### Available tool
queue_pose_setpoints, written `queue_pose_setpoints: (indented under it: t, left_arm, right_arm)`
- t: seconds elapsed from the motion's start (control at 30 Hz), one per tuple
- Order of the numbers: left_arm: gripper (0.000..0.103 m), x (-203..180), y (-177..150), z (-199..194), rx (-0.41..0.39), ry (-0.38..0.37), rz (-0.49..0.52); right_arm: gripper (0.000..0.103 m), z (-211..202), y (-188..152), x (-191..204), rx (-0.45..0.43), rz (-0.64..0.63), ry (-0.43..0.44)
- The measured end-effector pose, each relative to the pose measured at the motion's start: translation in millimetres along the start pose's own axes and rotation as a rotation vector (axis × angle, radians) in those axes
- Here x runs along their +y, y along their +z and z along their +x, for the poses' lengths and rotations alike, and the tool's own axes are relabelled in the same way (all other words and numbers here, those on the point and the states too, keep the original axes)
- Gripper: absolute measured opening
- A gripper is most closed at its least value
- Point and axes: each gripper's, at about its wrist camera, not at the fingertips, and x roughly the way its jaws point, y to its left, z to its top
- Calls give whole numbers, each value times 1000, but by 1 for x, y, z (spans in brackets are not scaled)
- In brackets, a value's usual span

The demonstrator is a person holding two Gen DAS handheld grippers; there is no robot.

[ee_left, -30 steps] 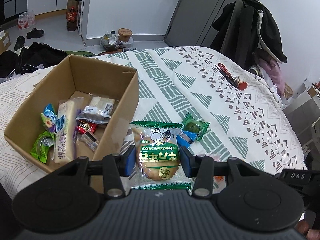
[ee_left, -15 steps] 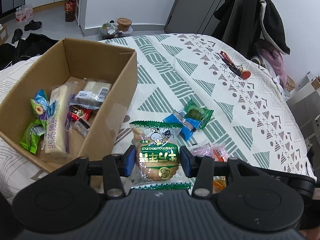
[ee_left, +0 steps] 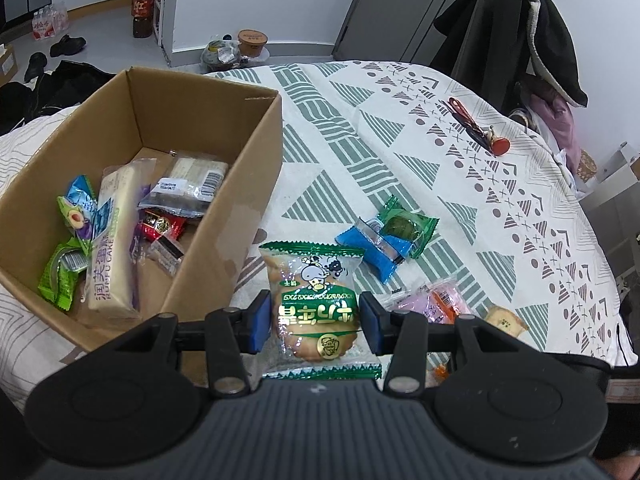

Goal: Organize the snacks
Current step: 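Lift both snacks and carry them over the cardboard box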

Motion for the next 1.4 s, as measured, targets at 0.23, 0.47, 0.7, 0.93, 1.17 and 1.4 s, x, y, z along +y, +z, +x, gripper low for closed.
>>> queue_pose_setpoints:
  t: [0.23,0.47,0.7,0.93,1.17,1.4]
  left_arm:
    - [46,2,5,-12,-23,-3,1]
    - [46,7,17,-33,-69,-4,5]
    - [46,25,34,-53,-121,29,4]
    - [46,50,49,-62,-152,59,-22]
    - [46,81,63,-62,-162,93,-61]
    - [46,105,68,-53,-134,122,-88]
  right_arm:
    - [35,-24,-4,4,-66,29,73]
    - [35,-43,-7,21,-149,60,194]
    - [35,-61,-5,48,-224,10,304]
    - [35,-70,-7,68,-273,-49,359]
    - [35,-70,-10,92,-291,-93,390]
    - [35,-63,-15,130,-289,-135,430]
